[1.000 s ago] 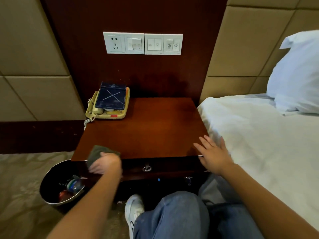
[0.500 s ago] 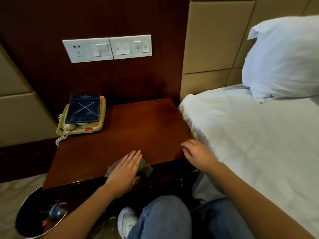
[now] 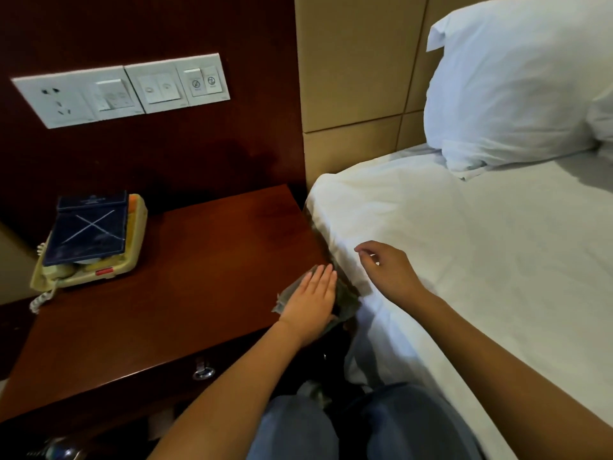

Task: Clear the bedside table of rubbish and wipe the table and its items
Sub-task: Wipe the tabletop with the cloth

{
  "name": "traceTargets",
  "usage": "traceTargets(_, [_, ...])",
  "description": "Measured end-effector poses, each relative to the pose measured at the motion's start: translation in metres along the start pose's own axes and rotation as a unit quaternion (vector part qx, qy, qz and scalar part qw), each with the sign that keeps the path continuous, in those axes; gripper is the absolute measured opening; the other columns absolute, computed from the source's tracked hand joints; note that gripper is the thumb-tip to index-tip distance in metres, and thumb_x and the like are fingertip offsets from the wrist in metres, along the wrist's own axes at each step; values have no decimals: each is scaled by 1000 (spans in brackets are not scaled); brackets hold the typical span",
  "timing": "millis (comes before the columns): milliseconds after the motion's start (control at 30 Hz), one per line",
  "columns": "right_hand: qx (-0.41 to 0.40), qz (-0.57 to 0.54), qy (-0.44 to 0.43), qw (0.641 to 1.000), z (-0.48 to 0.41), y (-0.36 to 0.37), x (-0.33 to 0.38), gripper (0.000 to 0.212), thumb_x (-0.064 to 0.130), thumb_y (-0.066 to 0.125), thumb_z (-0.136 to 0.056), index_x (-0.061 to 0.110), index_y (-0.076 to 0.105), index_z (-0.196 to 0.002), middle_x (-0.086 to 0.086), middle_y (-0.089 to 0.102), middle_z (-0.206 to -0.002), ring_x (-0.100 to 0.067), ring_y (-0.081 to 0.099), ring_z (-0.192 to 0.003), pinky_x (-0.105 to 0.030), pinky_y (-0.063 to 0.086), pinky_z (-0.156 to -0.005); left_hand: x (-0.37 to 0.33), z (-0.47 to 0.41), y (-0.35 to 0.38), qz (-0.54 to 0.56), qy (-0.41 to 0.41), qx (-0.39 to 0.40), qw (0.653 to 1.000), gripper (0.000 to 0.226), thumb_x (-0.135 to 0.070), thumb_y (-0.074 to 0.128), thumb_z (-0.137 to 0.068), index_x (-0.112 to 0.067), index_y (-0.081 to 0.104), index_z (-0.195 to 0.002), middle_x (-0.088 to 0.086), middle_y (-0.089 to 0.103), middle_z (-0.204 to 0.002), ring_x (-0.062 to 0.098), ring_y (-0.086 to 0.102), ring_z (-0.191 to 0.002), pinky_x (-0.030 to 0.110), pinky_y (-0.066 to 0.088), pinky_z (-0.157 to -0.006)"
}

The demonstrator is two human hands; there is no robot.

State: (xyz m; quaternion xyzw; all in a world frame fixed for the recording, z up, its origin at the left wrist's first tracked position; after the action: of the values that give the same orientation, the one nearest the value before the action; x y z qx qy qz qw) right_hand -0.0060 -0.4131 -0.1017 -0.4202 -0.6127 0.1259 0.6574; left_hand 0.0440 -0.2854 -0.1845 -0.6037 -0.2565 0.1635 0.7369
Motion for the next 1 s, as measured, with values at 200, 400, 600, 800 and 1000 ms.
traceTargets(200, [19, 9, 10, 1000, 2, 11, -5, 23, 13, 46, -97, 7, 68, -102, -12, 68, -107, -28, 61, -94, -31, 45, -85, -22, -29, -4, -4, 30, -4, 1000, 68, -39, 30, -101, -1, 0, -149, 17, 0, -158, 29, -4, -147, 38, -7, -117])
traceTargets(400, [84, 49, -19, 995, 5, 43, 19, 25, 17, 47, -97, 12, 66, -112, -10, 66, -111, -25, 60, -99, -31, 45, -87, 9, 11, 9, 12, -1, -31, 999, 76, -41, 37, -99, -5, -8, -149, 15, -9, -158, 26, -9, -146, 33, -7, -116])
traceTargets(600, [121, 68, -65, 988, 14, 80, 66, 26, 19, 47, -97, 12, 63, -116, -10, 62, -113, -22, 60, -97, -29, 46, -85, 88, 110, 36, 20, -85, -25, 996, 80, -42, 41, -97, -6, -8, -150, 9, -11, -158, 22, -8, -147, 30, -6, -116])
traceTargets(800, [171, 90, -121, 974, 30, 114, 125, 28, 23, 43, -100, 18, 60, -121, -2, 58, -117, -15, 58, -96, -27, 48, -86, 194, 252, 71, 1, -265, -37, 964, 94, -48, 88, -48, -1, 59, -124, 15, 57, -132, 27, 57, -120, 38, 47, -95])
traceTargets(1000, [208, 95, -163, 960, 46, 156, 173, 29, 22, 40, -101, 17, 59, -122, -2, 56, -121, -17, 60, -94, -31, 50, -86, 245, 343, 96, 77, -419, -75, 902, 88, -44, 71, -78, 5, 34, -141, 18, 30, -150, 29, 32, -139, 37, 26, -112])
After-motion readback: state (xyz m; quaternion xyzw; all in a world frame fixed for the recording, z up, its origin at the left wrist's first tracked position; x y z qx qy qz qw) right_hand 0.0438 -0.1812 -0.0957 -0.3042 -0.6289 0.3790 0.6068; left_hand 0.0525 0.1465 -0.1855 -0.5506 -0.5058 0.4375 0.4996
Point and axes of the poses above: each hand's wrist, its own z-axis away from the middle knuckle, its own y-axis out of the palm, x = y × z, the point moved 5 cm from there along -z, towards the middle knuckle
